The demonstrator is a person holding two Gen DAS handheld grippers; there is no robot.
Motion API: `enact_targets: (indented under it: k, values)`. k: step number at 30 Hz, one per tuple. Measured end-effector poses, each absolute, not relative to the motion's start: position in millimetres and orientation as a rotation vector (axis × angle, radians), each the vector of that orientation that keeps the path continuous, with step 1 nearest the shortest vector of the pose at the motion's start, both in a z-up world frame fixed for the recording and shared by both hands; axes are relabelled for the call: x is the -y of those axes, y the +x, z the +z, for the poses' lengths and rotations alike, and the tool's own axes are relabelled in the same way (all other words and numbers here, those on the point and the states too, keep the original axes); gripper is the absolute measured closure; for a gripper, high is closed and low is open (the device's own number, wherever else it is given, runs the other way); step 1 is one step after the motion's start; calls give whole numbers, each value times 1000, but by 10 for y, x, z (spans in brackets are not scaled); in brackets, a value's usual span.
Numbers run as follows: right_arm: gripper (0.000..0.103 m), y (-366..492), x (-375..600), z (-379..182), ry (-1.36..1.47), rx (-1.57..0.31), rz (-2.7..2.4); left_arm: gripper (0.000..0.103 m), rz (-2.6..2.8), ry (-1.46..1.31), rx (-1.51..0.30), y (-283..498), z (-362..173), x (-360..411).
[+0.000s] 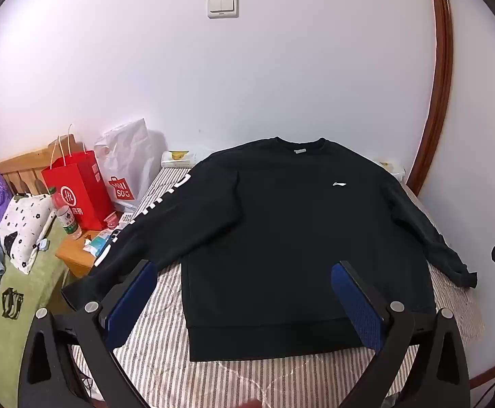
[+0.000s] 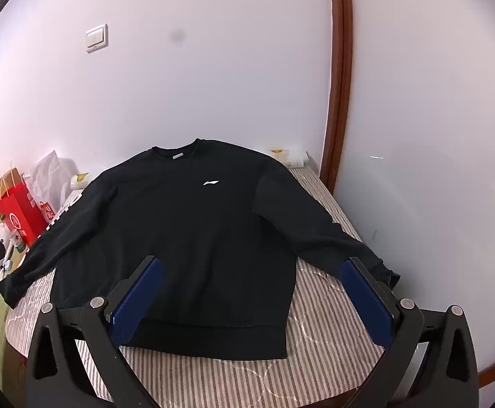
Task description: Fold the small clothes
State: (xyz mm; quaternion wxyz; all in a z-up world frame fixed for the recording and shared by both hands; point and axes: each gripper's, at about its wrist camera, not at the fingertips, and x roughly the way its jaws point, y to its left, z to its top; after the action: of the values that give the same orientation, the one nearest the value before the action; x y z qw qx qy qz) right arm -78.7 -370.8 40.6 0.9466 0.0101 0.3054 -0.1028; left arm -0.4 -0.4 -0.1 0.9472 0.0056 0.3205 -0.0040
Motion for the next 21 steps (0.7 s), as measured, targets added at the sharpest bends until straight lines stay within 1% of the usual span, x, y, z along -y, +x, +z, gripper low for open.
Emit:
enact_targets:
  k: [2, 7, 21]
  values:
    - [0, -778, 3713, 400, 37, -636, -203, 0, -22, -21, -666, 9, -3, -28]
    - [0, -770, 3686, 393, 8, -638, -204, 0, -30, -17, -665, 20, 0, -75]
    - [0, -786, 3699, 417, 38, -627, -200, 0, -11, -7, -655, -22, 5, -16]
